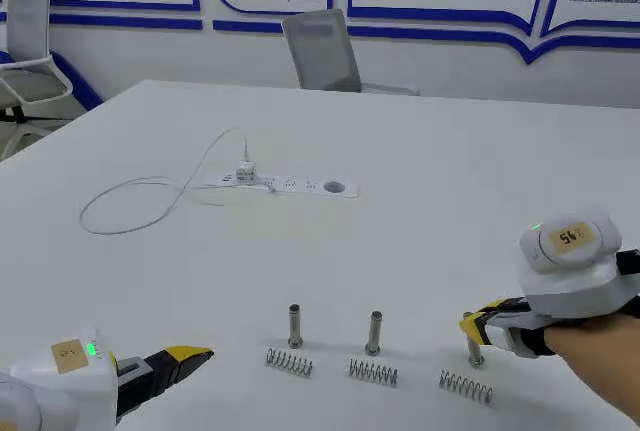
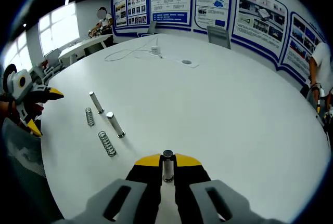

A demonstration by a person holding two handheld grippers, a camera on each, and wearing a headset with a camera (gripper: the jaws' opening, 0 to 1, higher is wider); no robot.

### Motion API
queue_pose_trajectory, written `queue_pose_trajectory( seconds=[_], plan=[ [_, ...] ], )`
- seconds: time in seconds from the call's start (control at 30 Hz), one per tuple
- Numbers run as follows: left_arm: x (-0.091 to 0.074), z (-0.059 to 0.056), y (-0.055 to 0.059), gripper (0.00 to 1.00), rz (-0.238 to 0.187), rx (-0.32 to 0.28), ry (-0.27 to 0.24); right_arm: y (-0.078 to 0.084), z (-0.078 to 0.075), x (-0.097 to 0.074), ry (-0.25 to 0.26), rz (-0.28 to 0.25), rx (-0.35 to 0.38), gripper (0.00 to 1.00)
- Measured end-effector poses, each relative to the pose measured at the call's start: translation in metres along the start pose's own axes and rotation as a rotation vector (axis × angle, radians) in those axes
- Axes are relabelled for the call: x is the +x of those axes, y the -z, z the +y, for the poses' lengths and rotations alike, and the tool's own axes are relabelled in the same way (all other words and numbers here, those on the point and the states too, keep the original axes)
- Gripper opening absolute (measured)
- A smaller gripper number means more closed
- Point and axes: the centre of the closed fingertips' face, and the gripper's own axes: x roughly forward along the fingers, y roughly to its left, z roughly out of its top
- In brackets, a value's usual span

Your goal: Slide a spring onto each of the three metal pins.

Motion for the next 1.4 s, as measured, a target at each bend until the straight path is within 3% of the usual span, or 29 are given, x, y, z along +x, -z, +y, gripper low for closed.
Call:
queue_pose_trajectory(
  seconds=[1.4],
  plan=[
    [0.0,-0.009,-0.002,0.72,0.005,0.013,0.006,0.007,0.001,-0.012,-0.004,-0.05,-0.027,0.1]
  ],
)
